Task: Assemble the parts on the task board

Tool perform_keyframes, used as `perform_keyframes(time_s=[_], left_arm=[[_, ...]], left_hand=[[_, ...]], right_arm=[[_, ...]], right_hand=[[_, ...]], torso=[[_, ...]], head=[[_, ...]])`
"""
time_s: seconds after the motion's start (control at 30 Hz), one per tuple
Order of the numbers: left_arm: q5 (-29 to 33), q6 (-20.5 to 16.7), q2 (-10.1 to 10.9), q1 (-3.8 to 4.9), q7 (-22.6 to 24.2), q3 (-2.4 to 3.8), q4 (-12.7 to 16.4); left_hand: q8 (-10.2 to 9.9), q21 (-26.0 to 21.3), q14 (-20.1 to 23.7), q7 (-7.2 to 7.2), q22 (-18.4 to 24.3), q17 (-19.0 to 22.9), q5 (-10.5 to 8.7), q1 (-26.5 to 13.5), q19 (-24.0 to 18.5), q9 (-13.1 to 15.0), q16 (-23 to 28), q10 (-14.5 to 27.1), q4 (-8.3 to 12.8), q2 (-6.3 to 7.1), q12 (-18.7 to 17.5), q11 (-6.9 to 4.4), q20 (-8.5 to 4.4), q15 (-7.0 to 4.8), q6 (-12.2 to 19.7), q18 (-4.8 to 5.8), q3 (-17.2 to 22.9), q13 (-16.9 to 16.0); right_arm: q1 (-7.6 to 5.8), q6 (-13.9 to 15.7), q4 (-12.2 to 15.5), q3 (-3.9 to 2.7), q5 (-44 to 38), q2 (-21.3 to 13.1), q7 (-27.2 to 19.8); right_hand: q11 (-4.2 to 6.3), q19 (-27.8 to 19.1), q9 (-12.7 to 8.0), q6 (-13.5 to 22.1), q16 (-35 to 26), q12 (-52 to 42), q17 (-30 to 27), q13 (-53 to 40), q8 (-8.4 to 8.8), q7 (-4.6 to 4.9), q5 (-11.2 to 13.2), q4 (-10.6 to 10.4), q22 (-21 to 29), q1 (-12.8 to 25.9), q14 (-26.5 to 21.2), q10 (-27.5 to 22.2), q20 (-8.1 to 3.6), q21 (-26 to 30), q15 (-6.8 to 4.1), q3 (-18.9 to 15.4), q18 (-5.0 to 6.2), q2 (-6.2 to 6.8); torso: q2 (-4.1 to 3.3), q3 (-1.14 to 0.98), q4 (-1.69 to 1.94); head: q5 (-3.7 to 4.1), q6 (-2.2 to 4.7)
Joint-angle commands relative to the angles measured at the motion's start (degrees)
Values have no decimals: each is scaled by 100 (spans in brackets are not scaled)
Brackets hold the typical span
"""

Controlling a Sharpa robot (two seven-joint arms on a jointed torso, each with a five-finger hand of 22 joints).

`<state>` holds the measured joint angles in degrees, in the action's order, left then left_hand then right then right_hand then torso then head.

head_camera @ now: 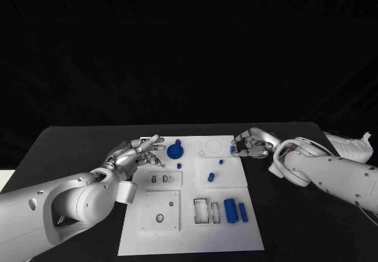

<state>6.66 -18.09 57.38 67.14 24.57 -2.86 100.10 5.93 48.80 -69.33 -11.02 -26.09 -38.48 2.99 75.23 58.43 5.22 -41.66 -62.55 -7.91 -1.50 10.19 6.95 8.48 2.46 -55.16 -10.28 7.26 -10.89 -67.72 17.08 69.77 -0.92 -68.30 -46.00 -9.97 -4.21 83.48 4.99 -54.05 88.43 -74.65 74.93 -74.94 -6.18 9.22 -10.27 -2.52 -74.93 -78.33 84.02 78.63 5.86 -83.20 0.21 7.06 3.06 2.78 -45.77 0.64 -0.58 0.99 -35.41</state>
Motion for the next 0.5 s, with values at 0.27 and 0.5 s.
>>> perform_keyframes(time_s=[0.27, 0.5], left_arm=[[-7, 133, -17, 1, 5, 2, 4], [-7, 133, -15, 1, 2, 2, 5]], left_hand=[[-35, -40, 32, -4, 9, -2, -1, 47, -44, -7, 29, 22, 30, 7, -27, -2, 4, -2, 18, -27, -11, -5], [-35, -40, 32, -4, 9, -2, -1, 47, -44, -7, 29, 22, 30, 7, -27, -2, 4, -2, 18, -27, -11, -5]], right_arm=[[24, -47, -37, -3, -1, 59, -5], [29, -65, -67, -3, 4, 96, -3]], right_hand=[[30, 52, 14, -144, 35, -57, 1386, -245, -42, -27, 35, -7, -92, 16, 562, 47, -35, -37, -64, 103, -16, -173], [60, 63, 21, -263, 41, -77, 1392, -264, -56, -61, 116, 11, -112, -14, 564, 68, -56, -47, -88, 213, -19, -276]], torso=[[0, -2, 9], [0, -3, 5]], head=[[16, -5], [3, -17]])
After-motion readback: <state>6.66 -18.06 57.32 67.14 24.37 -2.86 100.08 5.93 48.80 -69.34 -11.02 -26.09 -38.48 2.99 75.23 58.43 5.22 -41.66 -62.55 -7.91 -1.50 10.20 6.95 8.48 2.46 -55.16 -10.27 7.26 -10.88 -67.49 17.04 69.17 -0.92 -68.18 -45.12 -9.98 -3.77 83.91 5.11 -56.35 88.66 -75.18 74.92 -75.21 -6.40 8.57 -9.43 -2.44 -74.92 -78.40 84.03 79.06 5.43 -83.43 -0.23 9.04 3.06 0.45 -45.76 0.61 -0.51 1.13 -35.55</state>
